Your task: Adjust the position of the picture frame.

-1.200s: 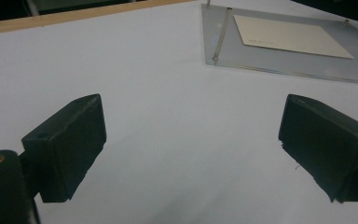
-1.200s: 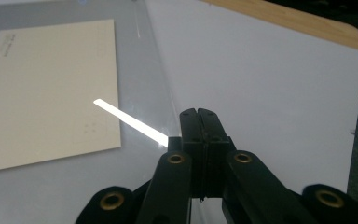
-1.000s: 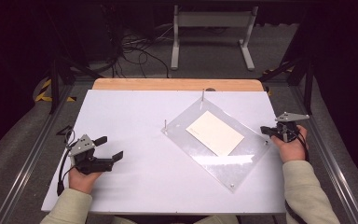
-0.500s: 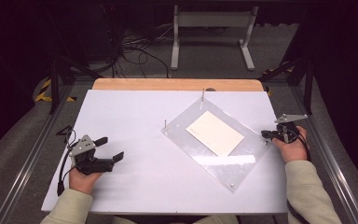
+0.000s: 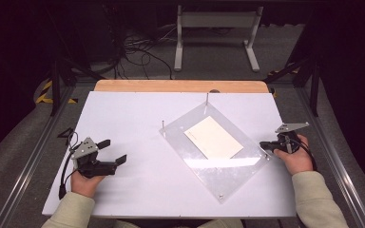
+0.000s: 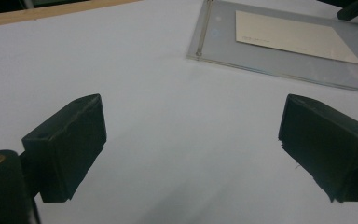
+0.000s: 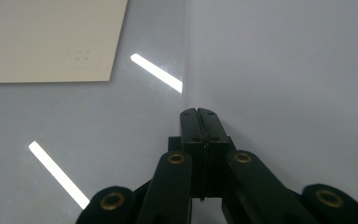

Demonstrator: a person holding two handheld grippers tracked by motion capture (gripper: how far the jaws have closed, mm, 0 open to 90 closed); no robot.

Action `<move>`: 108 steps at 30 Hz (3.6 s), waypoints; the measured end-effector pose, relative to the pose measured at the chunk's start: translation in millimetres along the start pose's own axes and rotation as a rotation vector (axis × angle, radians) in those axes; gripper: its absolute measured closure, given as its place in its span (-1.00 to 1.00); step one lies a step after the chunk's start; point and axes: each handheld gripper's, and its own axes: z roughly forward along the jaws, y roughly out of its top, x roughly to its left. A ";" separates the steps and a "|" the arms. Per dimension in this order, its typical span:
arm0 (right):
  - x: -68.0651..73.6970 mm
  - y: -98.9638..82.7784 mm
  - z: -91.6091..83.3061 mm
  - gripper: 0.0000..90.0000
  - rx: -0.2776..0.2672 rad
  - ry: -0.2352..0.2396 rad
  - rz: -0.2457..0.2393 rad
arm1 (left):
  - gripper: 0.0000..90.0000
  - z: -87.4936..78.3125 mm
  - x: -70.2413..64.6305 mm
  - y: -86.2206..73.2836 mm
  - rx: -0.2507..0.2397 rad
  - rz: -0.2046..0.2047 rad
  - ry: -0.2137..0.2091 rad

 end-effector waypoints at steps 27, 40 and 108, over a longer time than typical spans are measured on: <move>107.5 11.1 23.4 1.00 0.107 0.324 -0.162 | -0.82 1.0 -0.4 0.3 -0.007 -0.005 -0.003; 117.3 33.0 27.2 0.81 0.084 0.322 -0.246 | -0.82 -0.3 -0.2 0.3 -0.004 0.000 -0.001; 47.6 150.1 100.9 0.89 -0.138 -0.047 -0.171 | -0.83 -24.8 -16.8 -12.8 0.002 0.006 0.019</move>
